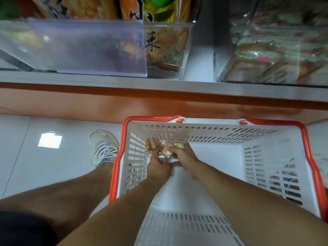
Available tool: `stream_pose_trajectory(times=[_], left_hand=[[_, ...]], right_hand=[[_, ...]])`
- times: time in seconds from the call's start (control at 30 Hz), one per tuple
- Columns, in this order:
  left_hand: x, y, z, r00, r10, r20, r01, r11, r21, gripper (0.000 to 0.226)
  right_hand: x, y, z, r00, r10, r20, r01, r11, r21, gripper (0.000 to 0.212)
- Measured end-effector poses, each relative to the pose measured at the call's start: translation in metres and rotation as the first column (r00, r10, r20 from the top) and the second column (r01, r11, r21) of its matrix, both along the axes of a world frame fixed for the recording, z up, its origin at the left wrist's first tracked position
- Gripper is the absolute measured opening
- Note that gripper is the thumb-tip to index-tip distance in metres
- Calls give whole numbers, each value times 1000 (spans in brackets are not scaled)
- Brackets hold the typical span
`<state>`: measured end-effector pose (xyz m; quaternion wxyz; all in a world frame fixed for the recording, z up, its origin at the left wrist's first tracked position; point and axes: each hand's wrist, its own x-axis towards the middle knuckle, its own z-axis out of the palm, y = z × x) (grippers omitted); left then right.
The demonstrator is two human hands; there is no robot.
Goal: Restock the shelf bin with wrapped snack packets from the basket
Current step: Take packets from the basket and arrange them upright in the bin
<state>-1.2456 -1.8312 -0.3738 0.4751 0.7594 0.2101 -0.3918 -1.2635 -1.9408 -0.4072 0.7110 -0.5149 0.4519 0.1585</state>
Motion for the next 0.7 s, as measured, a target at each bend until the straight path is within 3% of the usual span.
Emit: stream_pose_trajectory(times=[0.07, 0.17, 0.3, 0.37, 0.43, 0.5, 0.6, 0.7], left_hand=[[-3, 0, 10, 991, 69, -115, -71, 997, -14, 45], [-5, 14, 35, 951, -77, -300, 64, 997, -54, 17], [10, 16, 89, 870, -313, -380, 216, 936, -277, 23], [24, 5, 122, 836, -425, -347, 285, 877, -387, 37], [35, -12, 166, 838, -467, -283, 288, 818, -497, 38], [43, -34, 214, 859, -496, -125, 343, 740, -578, 34], [48, -57, 275, 831, -541, 129, 502, 628, -595, 36], [53, -62, 311, 789, -558, 258, 592, 576, -564, 41]], right_hand=[[-10, -11, 18, 998, 64, -10, -64, 997, -43, 24], [-28, -32, 64, 968, 249, -19, -250, 966, -65, 25], [-48, -51, 157, 855, 517, 52, -504, 849, -157, 34], [-53, -61, 210, 826, 550, 126, -515, 826, -230, 40], [-55, -75, 262, 813, 543, 209, -472, 826, -308, 33], [-55, -90, 310, 788, 559, 257, -448, 807, -384, 25], [-56, -104, 360, 753, 563, 341, -405, 805, -433, 21], [-56, -111, 383, 732, 569, 376, -372, 795, -478, 24]])
